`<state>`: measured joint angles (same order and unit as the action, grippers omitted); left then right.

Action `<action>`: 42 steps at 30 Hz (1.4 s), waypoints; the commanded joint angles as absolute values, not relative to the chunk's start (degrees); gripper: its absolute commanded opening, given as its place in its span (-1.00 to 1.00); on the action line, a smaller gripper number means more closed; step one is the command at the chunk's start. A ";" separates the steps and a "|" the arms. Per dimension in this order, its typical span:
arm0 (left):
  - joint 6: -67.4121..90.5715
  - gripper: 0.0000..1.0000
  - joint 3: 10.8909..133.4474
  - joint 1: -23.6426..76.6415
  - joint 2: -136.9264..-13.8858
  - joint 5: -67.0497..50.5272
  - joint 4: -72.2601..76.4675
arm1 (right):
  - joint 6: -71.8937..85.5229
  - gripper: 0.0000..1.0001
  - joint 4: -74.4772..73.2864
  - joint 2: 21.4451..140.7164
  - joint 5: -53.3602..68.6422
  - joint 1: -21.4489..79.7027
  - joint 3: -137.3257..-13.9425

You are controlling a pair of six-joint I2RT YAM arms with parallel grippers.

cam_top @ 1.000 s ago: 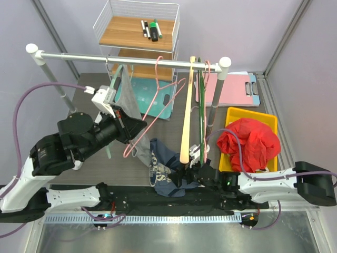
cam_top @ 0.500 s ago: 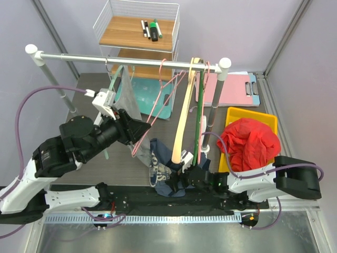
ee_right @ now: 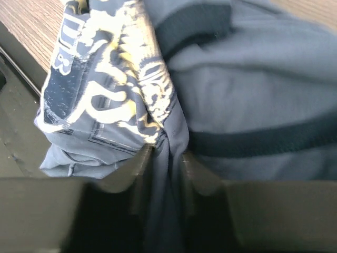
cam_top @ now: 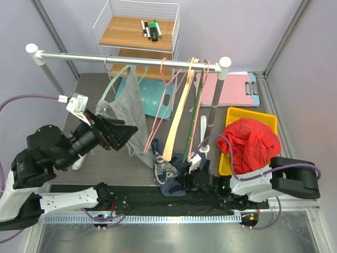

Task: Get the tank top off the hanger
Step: Place the hanger at the clothesline, then pick up the tank top from the corner of the board.

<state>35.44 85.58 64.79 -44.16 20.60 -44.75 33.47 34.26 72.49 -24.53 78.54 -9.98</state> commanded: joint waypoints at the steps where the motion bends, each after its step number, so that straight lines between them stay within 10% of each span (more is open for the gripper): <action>1: 34.89 0.48 87.10 64.69 -41.05 20.13 -44.64 | 37.26 -0.57 36.39 71.02 -26.89 78.75 -7.82; 5: 34.89 0.48 87.10 64.69 -39.21 21.27 -45.44 | 36.83 -0.98 27.54 61.83 -28.73 78.75 -10.97; 19: 34.37 0.47 86.04 64.69 -34.81 25.13 -46.67 | 33.14 -0.98 -12.11 13.73 -39.89 78.75 -22.31; 42: 34.54 0.47 85.61 64.69 -33.84 26.98 -48.51 | 12.67 -0.97 -23.54 20.55 -40.94 78.75 -61.16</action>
<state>35.29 85.69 64.79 -34.48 25.71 -48.38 17.98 -26.02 16.38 -40.73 78.59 -54.11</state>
